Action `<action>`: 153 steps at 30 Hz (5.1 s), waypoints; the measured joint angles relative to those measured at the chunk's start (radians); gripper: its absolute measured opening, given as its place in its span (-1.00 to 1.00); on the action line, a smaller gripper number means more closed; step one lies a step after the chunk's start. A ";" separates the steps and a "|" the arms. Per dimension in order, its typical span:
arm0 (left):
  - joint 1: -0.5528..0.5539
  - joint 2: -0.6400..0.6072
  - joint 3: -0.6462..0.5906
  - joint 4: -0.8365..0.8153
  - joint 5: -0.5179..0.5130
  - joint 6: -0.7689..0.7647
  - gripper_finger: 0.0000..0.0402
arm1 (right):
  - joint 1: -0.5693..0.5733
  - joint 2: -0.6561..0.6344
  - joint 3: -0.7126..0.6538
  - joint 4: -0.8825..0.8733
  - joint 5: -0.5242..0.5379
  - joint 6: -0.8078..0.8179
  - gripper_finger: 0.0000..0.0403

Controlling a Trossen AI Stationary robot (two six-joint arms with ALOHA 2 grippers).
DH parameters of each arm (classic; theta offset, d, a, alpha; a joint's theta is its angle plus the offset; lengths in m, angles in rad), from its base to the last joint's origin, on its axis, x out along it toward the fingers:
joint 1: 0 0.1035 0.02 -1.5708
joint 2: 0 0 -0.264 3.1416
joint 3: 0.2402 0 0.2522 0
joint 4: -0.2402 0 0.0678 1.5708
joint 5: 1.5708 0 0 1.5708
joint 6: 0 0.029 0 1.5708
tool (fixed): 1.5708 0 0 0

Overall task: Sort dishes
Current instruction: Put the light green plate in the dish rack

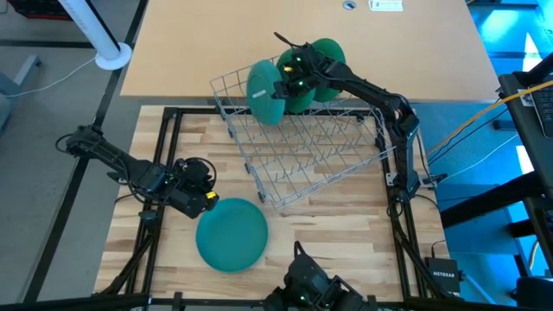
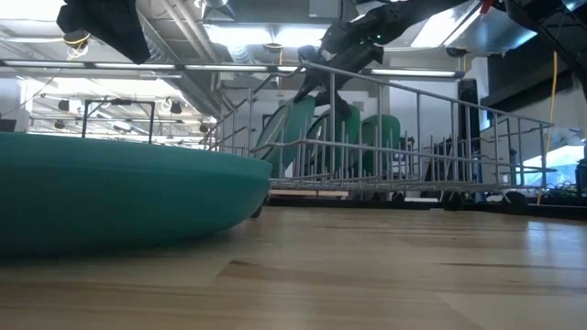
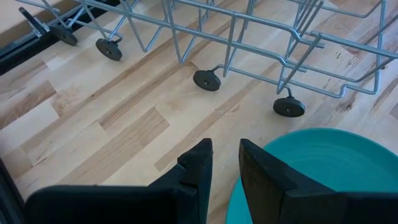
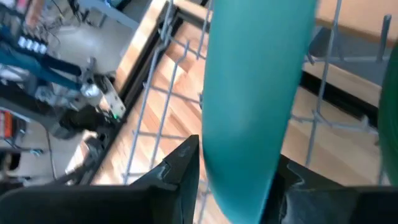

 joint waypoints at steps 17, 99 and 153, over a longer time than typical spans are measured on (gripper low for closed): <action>0.000 0.000 0.000 0.000 0.000 0.008 -0.64 | 0.000 -0.123 -0.001 -0.149 0.062 -0.093 -0.43; -0.340 0.499 0.000 0.644 0.600 0.439 -0.64 | 1.264 -0.003 -0.001 -0.179 0.434 -0.254 -0.43; -0.363 0.500 -0.040 0.557 0.603 0.632 -0.64 | 1.263 0.014 -0.001 -0.178 0.444 -0.257 -0.43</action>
